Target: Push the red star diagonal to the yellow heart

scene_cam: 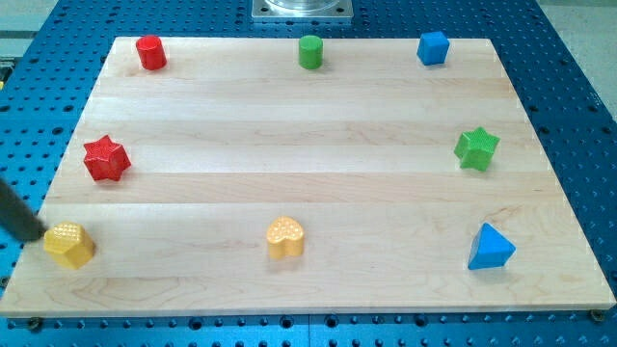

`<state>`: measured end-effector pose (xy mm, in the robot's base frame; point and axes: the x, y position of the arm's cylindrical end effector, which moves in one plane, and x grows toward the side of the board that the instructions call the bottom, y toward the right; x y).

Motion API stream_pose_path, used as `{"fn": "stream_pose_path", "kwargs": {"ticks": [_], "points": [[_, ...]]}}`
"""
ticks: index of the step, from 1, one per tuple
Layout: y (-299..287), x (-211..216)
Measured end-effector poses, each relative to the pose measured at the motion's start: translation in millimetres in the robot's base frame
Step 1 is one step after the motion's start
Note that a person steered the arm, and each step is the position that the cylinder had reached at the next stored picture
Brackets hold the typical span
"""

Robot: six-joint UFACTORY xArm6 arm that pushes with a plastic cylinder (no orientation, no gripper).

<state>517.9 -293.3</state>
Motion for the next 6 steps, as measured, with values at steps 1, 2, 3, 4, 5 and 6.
{"fn": "stream_pose_path", "kwargs": {"ticks": [1, 2, 3, 4, 5, 6], "points": [[20, -71], [73, -88], [144, -43], [167, -33], [199, -49], [232, -62]]}}
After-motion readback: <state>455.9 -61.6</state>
